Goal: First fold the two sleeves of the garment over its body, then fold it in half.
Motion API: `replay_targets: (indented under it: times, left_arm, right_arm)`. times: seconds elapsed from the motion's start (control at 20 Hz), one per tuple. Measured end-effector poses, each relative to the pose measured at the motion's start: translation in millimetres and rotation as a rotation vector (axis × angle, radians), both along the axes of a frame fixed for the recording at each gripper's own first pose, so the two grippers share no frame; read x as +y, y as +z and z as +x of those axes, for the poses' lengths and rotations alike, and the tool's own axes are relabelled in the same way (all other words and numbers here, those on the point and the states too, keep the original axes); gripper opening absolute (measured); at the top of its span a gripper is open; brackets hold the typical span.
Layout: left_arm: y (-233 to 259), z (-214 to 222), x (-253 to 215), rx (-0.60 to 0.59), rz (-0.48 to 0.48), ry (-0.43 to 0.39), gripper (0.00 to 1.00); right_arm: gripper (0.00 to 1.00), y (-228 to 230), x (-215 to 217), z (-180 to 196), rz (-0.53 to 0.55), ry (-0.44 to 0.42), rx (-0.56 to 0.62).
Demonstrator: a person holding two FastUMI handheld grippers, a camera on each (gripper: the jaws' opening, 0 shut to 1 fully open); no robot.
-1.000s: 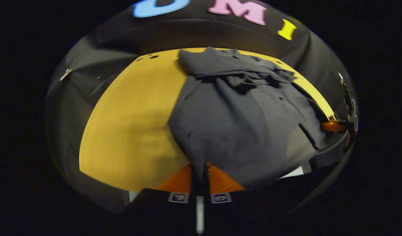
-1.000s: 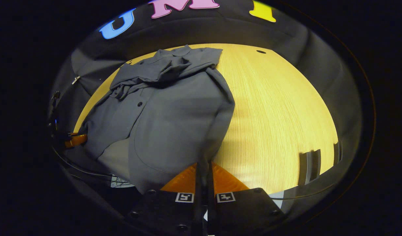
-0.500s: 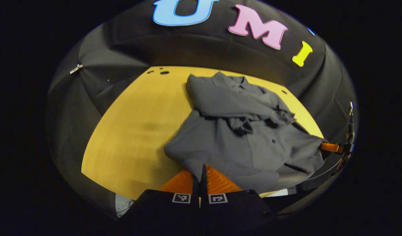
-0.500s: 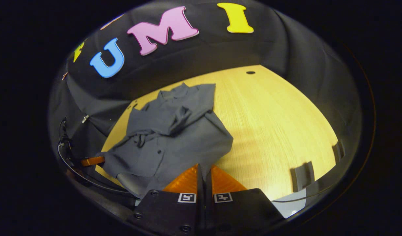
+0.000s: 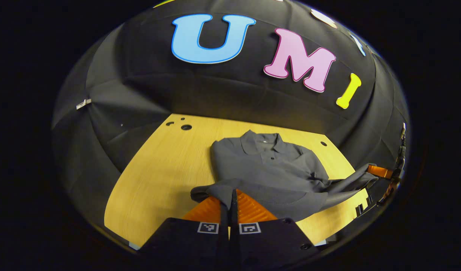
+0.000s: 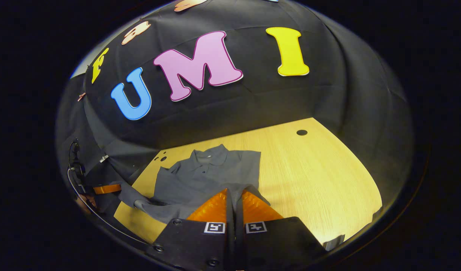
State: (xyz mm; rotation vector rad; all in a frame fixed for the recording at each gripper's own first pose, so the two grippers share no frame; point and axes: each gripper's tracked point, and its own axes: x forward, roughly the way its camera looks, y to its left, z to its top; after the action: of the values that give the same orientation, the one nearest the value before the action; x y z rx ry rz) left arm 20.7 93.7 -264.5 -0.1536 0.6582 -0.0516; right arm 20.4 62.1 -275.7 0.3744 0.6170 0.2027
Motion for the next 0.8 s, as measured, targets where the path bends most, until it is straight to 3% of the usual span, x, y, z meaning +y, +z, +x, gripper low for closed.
replay_targets:
  times: [0.05, 0.1, 0.4, 0.8]
  left_arm:
    - [4.7, 12.5, -0.1, -0.014, -0.004, 0.005, 0.02]
    - [8.9, 24.9, 0.9, -0.028, -0.008, 0.013, 0.06]
    - [8.9, 93.5, 12.4, -0.068, -0.004, 0.047, 0.05]
    - [-22.9, 177.0, 12.8, -0.074, 0.046, 0.032, 0.05]
  right_arm:
    - [0.05, 2.3, -1.1, 12.2, -0.003, -0.005, -0.015]
    - [0.05, 3.7, -1.8, 26.1, -0.003, -0.010, -0.029]
    - [0.05, -0.6, -3.6, 95.3, -0.042, -0.026, -0.077]
    - [0.05, -53.8, 2.4, 175.8, -0.051, -0.042, -0.051]
